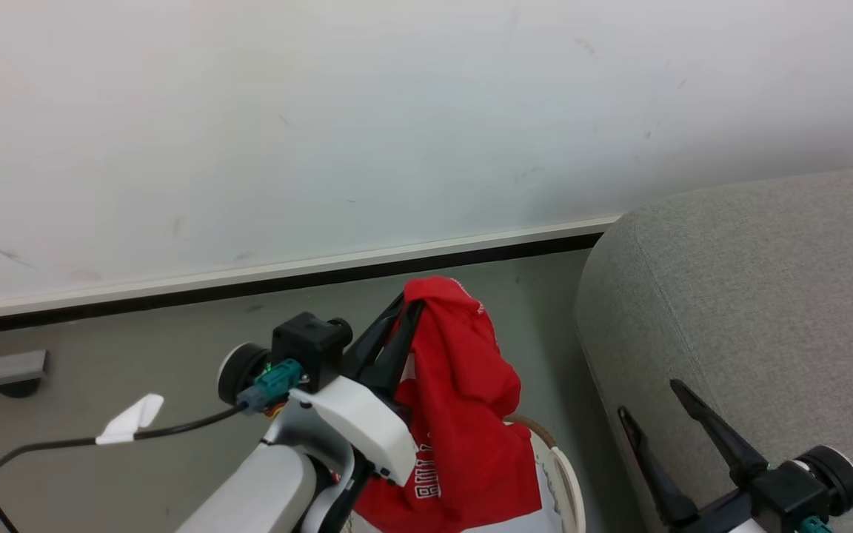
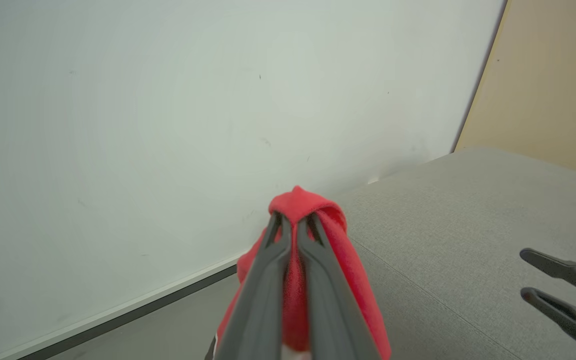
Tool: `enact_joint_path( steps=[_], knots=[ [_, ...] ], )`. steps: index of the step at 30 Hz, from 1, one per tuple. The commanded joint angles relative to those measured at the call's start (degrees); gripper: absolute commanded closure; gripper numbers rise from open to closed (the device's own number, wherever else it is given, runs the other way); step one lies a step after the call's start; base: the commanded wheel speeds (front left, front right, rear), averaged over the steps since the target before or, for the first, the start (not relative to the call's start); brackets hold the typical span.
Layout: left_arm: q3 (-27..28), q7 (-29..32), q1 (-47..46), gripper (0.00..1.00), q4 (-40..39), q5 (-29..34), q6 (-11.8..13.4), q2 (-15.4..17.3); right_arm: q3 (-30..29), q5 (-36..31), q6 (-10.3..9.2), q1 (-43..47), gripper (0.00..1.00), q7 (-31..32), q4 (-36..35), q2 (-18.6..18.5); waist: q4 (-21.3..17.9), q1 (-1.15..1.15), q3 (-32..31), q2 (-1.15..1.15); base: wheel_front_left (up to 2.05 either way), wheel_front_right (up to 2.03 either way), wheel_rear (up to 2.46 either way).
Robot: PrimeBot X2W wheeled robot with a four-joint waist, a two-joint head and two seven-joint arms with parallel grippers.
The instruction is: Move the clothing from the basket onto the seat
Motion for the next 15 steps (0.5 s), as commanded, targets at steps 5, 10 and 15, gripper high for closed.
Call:
enact_joint_path(
  steps=[5,10,15],
  knots=[
    [-0.49,-0.01,-0.55,1.0,0.26,-0.73,-0.32,-0.33,9.92,2.27,-0.12,-7.17,0.0,0.05,2.82,-4.43,0.41,0.0,-0.1,0.0,0.0,0.0,0.0],
    [-1.26,0.06,-1.1,1.0,0.77,-0.67,-0.8,-0.81,20.48,5.26,-0.12,-14.76,0.0,0.04,7.85,-5.6,0.84,0.0,-0.41,0.0,0.0,0.0,0.0],
    [-2.45,0.19,-1.55,1.0,1.23,-0.51,-1.38,-1.37,28.37,6.5,-0.12,-21.29,0.0,0.05,14.45,-3.75,1.33,0.0,-0.72,0.0,0.0,0.0,0.0]
  ],
)
